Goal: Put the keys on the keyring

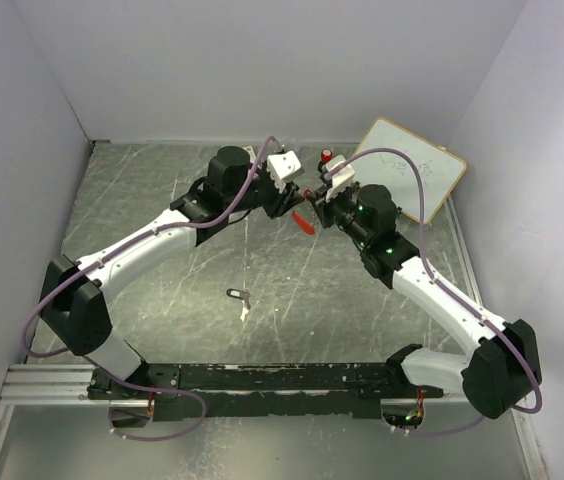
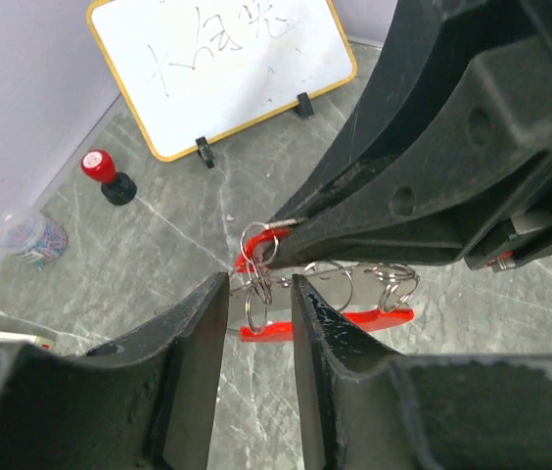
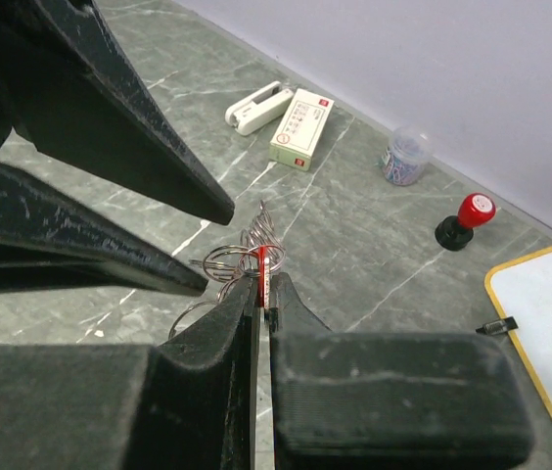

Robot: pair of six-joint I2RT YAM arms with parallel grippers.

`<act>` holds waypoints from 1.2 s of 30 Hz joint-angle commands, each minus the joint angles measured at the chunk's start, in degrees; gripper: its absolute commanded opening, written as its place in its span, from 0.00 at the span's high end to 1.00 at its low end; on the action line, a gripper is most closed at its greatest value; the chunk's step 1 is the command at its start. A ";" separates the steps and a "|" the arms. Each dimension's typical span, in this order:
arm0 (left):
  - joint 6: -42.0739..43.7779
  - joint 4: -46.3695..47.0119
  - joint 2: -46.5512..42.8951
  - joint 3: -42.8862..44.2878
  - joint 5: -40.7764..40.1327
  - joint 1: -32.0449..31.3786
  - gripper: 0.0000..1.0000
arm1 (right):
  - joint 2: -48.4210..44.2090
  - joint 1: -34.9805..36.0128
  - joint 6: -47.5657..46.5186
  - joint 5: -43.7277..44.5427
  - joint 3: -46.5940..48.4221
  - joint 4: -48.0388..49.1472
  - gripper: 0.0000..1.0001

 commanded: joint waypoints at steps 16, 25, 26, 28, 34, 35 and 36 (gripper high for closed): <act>0.18 0.27 1.91 3.78 2.07 -0.21 0.64 | -0.16 -0.05 -0.56 -0.59 1.72 0.51 1.00; 0.00 -0.71 0.60 2.73 2.18 -0.18 0.63 | -0.10 -0.05 -0.21 -0.37 1.57 1.02 1.00; 0.08 -0.94 0.64 2.68 2.18 -0.15 0.63 | -0.11 -0.09 -0.20 -0.36 1.55 1.00 1.00; 0.09 -1.23 0.64 2.64 2.24 -0.19 0.63 | -0.15 -0.06 -0.11 -0.27 1.44 0.99 1.00; 0.09 -2.02 0.59 2.29 2.30 -0.18 0.64 | -0.20 -0.05 -0.11 -0.05 1.47 1.07 1.00; 0.17 -2.01 0.53 2.16 2.19 -0.21 0.64 | -0.20 -0.05 -0.11 -0.02 1.46 1.08 1.00; 0.13 -2.01 0.56 2.00 2.30 -0.19 0.64 | -0.20 -0.06 -0.11 -0.06 1.46 1.15 1.00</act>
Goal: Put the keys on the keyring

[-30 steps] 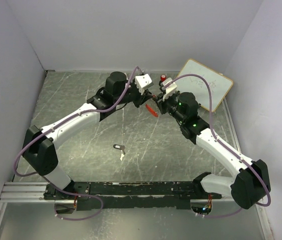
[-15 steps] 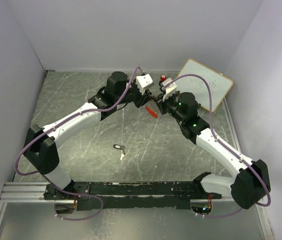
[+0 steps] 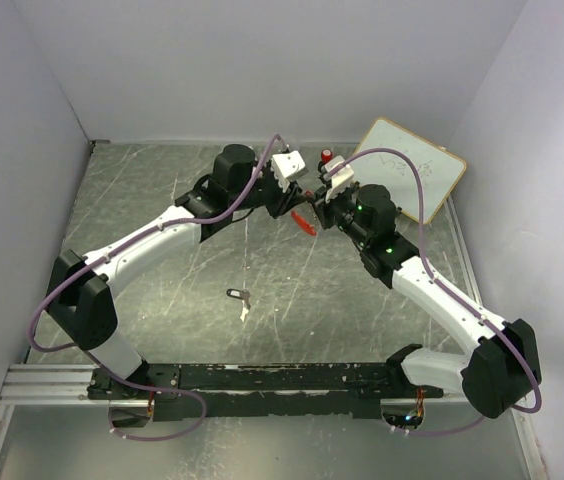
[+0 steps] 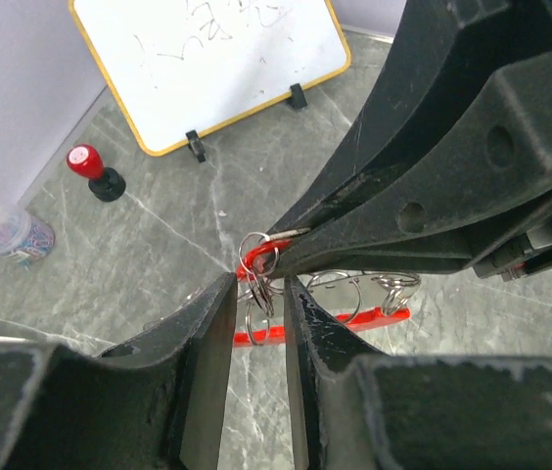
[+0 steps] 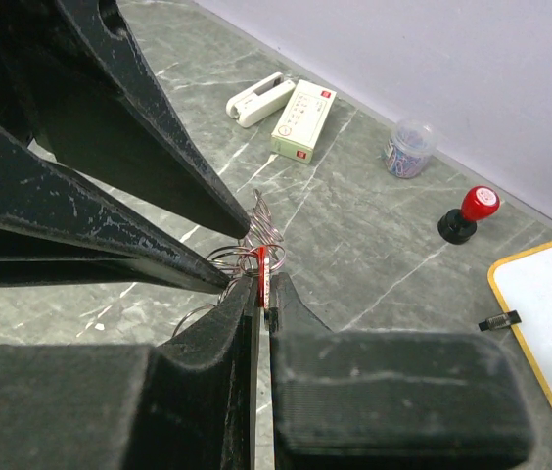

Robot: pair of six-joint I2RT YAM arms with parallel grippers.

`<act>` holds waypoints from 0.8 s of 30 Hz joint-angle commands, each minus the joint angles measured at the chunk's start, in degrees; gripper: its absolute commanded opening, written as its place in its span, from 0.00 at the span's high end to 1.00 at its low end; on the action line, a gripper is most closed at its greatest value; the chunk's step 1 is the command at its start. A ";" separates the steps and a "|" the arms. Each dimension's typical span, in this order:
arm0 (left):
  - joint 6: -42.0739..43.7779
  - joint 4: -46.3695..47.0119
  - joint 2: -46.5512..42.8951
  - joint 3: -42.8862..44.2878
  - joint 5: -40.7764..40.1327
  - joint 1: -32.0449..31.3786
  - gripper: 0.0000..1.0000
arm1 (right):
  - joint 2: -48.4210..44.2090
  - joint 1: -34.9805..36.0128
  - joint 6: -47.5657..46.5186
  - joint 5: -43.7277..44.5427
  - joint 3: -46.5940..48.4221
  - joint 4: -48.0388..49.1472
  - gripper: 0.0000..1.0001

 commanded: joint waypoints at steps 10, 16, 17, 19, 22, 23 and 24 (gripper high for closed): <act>-0.64 0.88 -1.25 -1.07 1.13 -0.21 0.70 | -0.85 -0.03 0.17 -0.44 1.46 2.11 1.00; -0.77 0.16 -0.19 0.29 1.87 -0.20 0.92 | -1.38 -0.01 0.18 -0.20 1.36 1.67 1.00; -0.75 0.08 -0.14 0.22 1.90 -0.21 0.93 | -1.38 -0.01 0.17 -0.09 1.30 1.67 1.00; -0.79 0.35 -0.34 -0.19 1.76 -0.19 0.93 | -1.40 -0.01 0.14 0.27 1.52 1.50 1.00; -0.87 1.45 -1.25 -1.23 1.12 -0.14 0.93 | -0.82 -0.01 0.13 1.33 1.75 1.20 1.00; -0.98 2.09 -1.83 -1.69 0.58 -0.18 0.93 | -0.48 -0.05 0.09 1.83 1.87 1.02 1.00; -1.12 2.97 -2.46 -2.34 -0.25 -0.21 0.93 | 0.01 -0.01 0.04 2.45 1.97 0.71 1.00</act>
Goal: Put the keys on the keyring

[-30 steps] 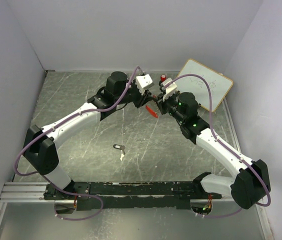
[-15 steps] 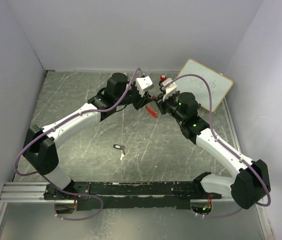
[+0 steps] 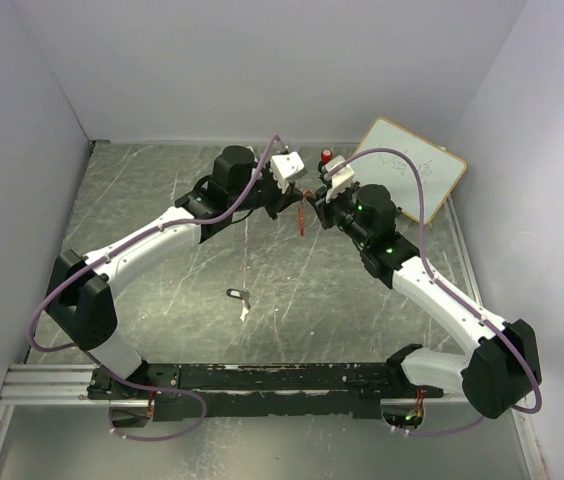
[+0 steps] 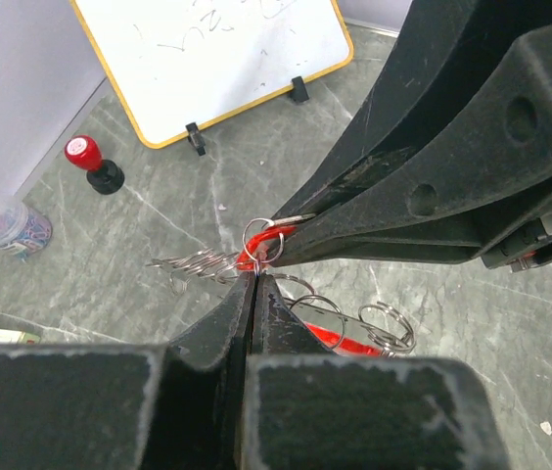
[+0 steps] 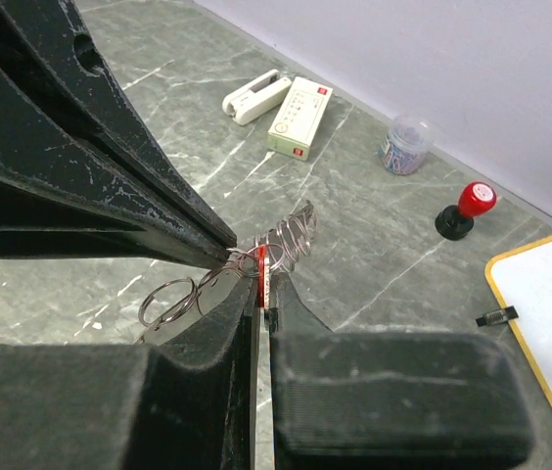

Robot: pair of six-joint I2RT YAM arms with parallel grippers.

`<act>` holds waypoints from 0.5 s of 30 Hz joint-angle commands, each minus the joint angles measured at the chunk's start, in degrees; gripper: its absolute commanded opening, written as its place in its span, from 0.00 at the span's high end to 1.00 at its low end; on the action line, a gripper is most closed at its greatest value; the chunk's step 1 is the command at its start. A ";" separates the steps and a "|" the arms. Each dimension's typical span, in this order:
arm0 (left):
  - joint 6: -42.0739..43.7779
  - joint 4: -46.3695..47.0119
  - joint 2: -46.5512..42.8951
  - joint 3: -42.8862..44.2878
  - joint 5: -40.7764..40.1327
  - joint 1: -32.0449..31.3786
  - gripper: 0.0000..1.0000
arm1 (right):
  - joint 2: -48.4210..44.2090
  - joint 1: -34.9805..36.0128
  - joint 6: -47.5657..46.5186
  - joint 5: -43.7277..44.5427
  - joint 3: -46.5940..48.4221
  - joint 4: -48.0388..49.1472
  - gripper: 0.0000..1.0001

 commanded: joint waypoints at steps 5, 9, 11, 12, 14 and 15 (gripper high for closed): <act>-2.15 8.68 -6.24 -4.76 -4.23 0.22 0.93 | 2.47 -0.08 0.61 3.00 1.96 -0.54 1.00; -3.59 12.75 -8.71 -7.38 -5.82 1.17 0.93 | 2.74 -0.02 1.44 2.89 1.18 -0.47 1.00; -4.71 14.81 -9.47 -8.60 -5.31 1.66 0.93 | 2.68 -0.01 1.43 2.59 1.11 -0.68 1.00; -5.06 15.62 -9.59 -8.88 -4.81 1.88 0.93 | 2.53 -0.01 1.47 2.38 1.11 -0.75 1.00; -5.36 15.81 -9.46 -8.87 -4.04 1.99 0.93 | 2.21 -0.01 1.48 2.08 1.06 -0.62 1.00; -5.52 16.00 -9.35 -8.99 -3.83 2.01 0.93 | 2.05 -0.05 1.43 2.05 1.09 -0.48 1.00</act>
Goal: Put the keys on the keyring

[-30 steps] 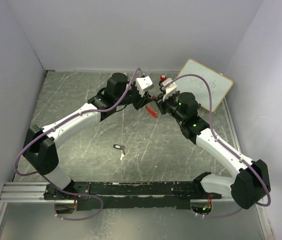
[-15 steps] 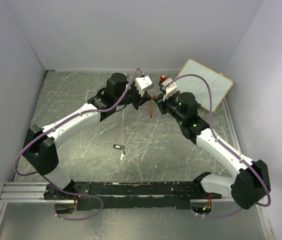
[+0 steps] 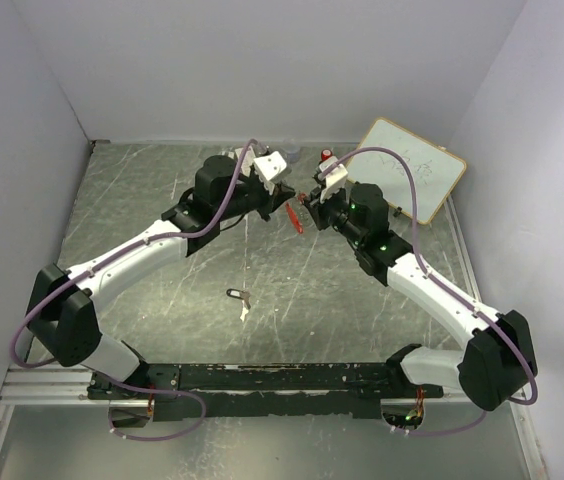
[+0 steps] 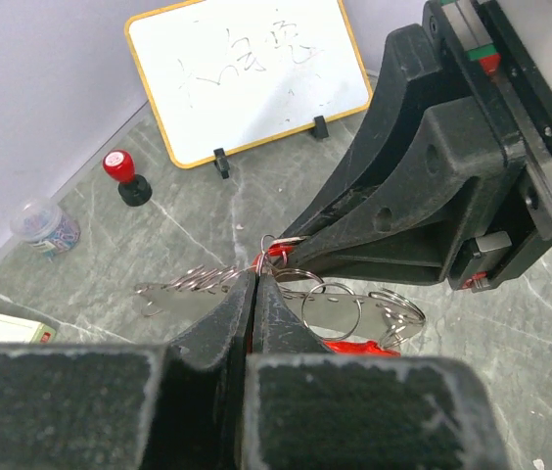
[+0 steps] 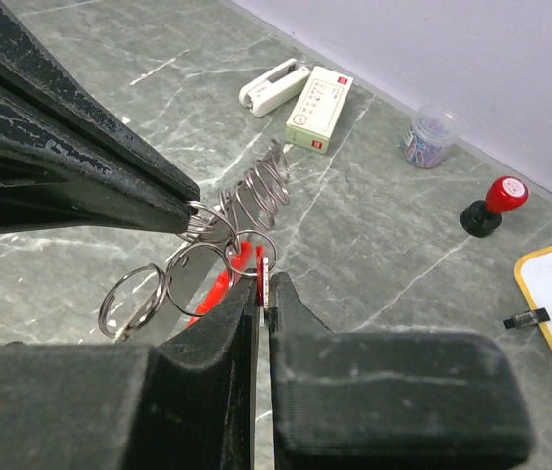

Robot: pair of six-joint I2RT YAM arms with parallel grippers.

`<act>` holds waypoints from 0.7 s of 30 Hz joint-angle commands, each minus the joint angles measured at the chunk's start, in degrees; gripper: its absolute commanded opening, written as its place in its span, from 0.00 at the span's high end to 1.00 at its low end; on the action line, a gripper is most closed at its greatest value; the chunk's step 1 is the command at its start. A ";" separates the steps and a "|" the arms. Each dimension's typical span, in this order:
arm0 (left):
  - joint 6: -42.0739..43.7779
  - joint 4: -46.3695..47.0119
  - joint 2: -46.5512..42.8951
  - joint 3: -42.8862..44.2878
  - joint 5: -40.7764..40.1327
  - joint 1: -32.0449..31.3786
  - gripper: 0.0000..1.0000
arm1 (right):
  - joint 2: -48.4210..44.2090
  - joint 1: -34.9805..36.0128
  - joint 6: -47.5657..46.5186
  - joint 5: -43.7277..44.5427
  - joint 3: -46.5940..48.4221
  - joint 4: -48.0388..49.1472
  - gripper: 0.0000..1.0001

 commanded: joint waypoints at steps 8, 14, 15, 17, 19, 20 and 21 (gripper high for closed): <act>-1.70 3.26 -1.25 0.42 -2.26 1.11 0.93 | -2.84 -0.66 -0.44 4.76 1.13 -0.29 1.00; -1.24 1.33 -1.32 -0.72 -5.54 1.33 0.55 | -4.01 -0.67 -1.62 6.02 2.84 -0.44 1.00; -1.11 1.39 -1.51 -1.04 -6.25 1.33 0.53 | -3.87 -0.66 -1.91 5.94 3.23 -0.83 1.00; -0.86 1.25 -1.83 -1.22 -6.98 1.54 0.51 | -3.58 -0.69 -2.41 5.55 4.19 -1.68 1.00; -0.56 1.09 -1.97 -1.07 -7.13 1.59 0.50 | -3.19 -0.69 -2.92 5.20 4.78 -2.37 1.00; -0.42 1.10 -1.89 -0.97 -7.01 1.60 0.50 | -2.95 -0.70 -3.20 5.03 5.10 -2.77 1.00; -0.21 1.11 -1.86 -0.77 -6.77 1.66 0.50 | -2.77 -0.67 -3.34 4.89 5.43 -3.15 1.00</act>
